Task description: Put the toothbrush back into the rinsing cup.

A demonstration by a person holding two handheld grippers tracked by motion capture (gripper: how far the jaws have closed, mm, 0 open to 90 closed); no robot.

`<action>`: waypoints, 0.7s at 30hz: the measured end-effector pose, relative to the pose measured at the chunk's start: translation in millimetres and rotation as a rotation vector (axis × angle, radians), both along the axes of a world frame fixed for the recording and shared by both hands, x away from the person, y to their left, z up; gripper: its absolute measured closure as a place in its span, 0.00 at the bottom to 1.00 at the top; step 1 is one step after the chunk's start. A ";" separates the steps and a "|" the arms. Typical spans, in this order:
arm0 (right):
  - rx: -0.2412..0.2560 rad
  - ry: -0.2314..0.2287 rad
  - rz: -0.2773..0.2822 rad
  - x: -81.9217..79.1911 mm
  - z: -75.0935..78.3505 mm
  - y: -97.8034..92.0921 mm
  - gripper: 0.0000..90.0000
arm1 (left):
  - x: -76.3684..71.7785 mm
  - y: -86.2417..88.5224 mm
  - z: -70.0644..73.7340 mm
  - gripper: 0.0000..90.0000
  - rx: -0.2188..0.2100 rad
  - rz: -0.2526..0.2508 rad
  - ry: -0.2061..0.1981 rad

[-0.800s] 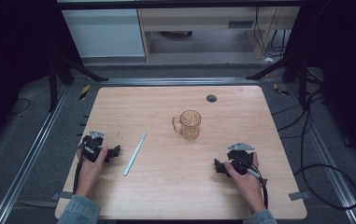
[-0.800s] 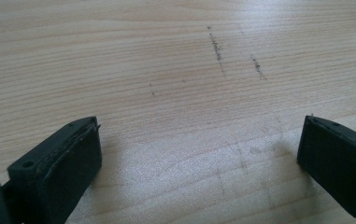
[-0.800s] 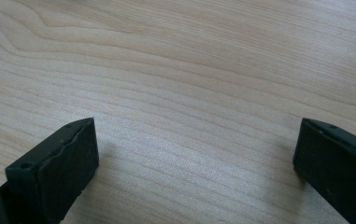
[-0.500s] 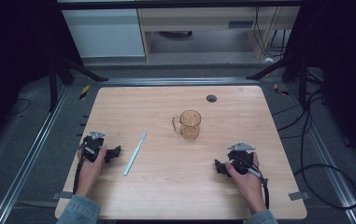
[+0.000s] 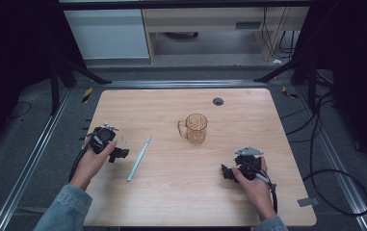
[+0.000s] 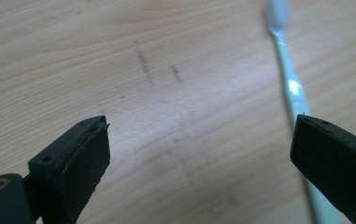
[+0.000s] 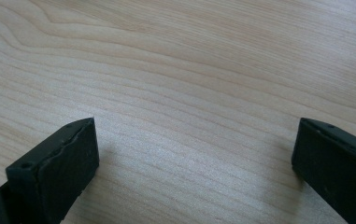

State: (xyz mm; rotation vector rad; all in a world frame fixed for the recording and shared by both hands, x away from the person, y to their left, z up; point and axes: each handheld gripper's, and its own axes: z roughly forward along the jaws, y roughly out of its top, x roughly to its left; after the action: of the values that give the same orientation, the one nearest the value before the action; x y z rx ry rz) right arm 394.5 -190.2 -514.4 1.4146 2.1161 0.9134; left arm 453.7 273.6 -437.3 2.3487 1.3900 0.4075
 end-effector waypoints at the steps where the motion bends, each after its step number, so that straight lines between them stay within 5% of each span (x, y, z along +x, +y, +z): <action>1: -0.008 -0.007 0.004 0.5 -0.4 -0.4 0.01 | 0.0 0.0 0.0 0.05 0.000 0.000 0.000; 7: -0.011 -0.004 0.005 1.0 -0.5 -0.2 0.01 | -3.8 -21.6 10.1 0.04 0.060 -0.070 0.010; 12: -0.010 -0.004 0.003 1.1 -0.5 -0.1 0.01 | -5.3 -38.4 1.5 0.07 0.028 -0.115 0.013; 21: -0.010 -0.006 -0.011 2.3 -0.7 1.4 0.01 | -8.2 -63.1 7.2 0.08 0.066 -0.184 0.034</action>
State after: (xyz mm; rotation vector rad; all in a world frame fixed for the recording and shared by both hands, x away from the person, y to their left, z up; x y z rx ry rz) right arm 396.8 -188.8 -515.1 1.4161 2.1033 0.9010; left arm 445.6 210.5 -430.1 2.5216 1.1778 0.3673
